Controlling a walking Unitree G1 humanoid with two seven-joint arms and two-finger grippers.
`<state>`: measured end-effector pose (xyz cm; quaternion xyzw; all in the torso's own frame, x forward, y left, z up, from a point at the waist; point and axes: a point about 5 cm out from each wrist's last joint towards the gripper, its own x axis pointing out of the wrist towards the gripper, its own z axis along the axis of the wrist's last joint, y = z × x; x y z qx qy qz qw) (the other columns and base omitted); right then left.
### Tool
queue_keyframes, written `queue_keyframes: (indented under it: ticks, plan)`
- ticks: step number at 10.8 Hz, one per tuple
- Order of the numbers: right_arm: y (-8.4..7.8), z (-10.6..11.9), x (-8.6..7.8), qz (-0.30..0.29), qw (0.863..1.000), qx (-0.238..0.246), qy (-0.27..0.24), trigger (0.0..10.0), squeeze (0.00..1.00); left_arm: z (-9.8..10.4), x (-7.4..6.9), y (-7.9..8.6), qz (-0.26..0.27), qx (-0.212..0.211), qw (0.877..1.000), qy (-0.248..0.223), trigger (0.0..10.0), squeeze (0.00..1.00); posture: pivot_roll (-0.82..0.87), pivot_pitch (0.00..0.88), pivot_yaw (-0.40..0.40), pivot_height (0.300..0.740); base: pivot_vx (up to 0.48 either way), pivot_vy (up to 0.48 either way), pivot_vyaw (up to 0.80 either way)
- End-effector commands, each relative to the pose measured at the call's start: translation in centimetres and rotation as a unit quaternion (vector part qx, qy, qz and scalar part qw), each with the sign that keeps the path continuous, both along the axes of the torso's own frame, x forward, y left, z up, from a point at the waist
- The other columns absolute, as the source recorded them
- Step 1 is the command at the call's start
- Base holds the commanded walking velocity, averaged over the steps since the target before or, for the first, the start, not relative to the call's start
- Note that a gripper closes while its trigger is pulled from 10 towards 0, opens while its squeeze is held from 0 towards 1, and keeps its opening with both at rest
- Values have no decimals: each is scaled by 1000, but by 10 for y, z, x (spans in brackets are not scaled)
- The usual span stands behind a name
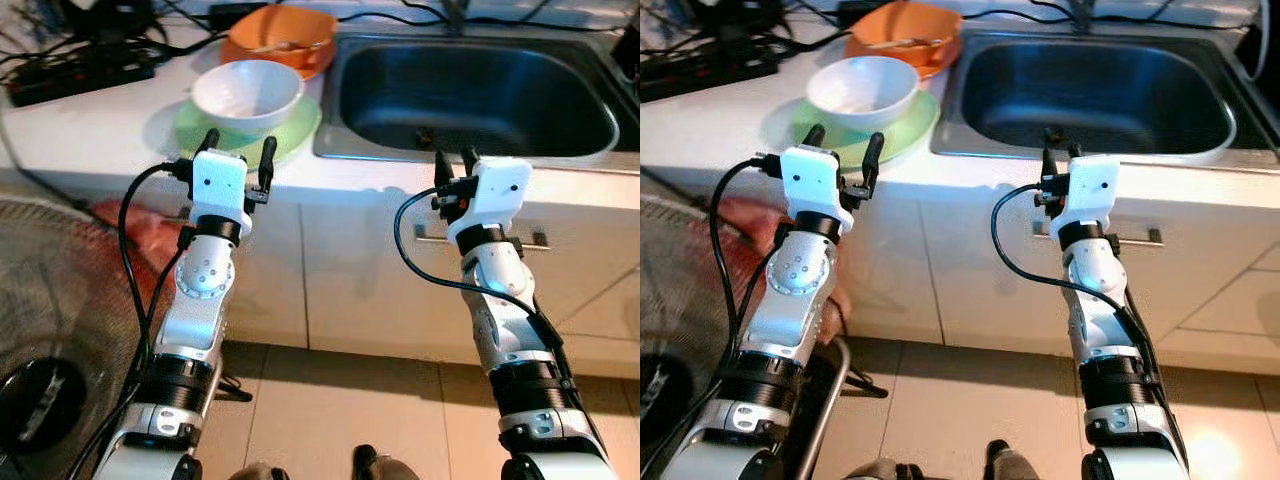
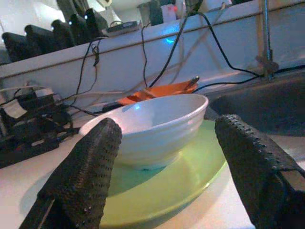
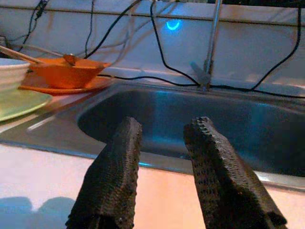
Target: Kitchen organization
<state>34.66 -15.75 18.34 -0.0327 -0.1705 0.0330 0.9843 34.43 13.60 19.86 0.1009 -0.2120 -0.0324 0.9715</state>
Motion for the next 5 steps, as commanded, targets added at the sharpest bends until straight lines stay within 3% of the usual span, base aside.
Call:
queue_keyframes:
  ticks: [1, 3, 5]
  plan:
    - [1, 5, 1, 1, 1000, 2, -10, 10000, 0, 7, 0, 0, -2, 9, 1000, -12, 10000, 0, -1, 112, 44, 740, 379, 0, 0]
    - [2, 5, 1, 3, 1000, 9, -10, 10000, 0, 7, 0, 0, -3, 10, 1000, -13, 10000, 0, 1, 106, 45, 740, 377, 0, 0]
    - [4, 6, 1, 7, 1000, 12, -13, 10000, 0, 7, -1, -1, -5, 9, 1000, -13, 10000, 0, 2, 104, 45, 740, 381, 0, -800]
